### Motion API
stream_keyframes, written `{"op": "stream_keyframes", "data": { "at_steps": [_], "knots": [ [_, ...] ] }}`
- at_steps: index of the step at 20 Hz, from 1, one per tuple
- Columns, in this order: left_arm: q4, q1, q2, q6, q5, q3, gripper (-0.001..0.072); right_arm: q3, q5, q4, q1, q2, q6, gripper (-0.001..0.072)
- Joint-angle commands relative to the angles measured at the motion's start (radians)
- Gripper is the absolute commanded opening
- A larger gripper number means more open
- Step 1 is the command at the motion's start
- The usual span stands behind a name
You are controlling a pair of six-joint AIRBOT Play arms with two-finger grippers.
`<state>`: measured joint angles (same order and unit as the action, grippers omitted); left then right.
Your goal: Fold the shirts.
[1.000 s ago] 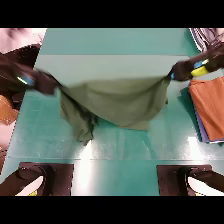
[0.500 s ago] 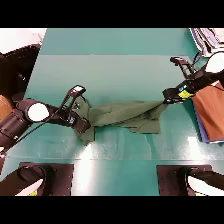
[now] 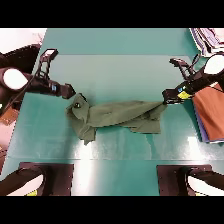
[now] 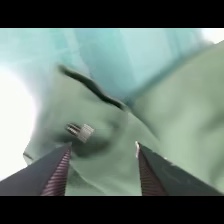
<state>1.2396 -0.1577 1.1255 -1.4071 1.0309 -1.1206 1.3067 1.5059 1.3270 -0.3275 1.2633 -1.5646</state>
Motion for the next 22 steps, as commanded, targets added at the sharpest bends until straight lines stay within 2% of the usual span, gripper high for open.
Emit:
{"op": "stream_keyframes", "data": {
  "at_steps": [1,6,11,12,14,18,22],
  "knots": [
    [-0.084,0.087,0.212,0.065,0.010,-0.102,0.0491,0.000,-0.006,0.000,0.000,0.000,0.000,0.0017],
    [-0.214,0.120,0.473,0.082,0.104,-0.225,0.0492,0.000,-0.016,0.000,0.000,0.000,0.000,0.0017],
    [-0.264,0.099,0.521,0.108,0.132,-0.232,0.0487,0.000,-0.023,0.000,0.000,0.000,0.000,0.0018],
    [-0.260,0.099,0.521,0.108,0.148,-0.232,0.0366,0.000,-0.025,0.000,0.000,0.000,0.000,0.0018],
    [-0.253,0.100,0.521,0.134,0.159,-0.233,0.0043,0.000,-0.037,0.000,0.000,0.000,0.000,0.0017],
    [-0.251,0.127,0.473,0.101,0.165,-0.311,0.0024,0.061,-0.040,0.021,0.001,-0.002,0.016,0.0018],
    [-0.251,0.217,0.226,0.097,0.136,-0.498,0.0025,0.291,-0.038,0.110,0.001,-0.061,0.026,0.0018]
  ]
}}
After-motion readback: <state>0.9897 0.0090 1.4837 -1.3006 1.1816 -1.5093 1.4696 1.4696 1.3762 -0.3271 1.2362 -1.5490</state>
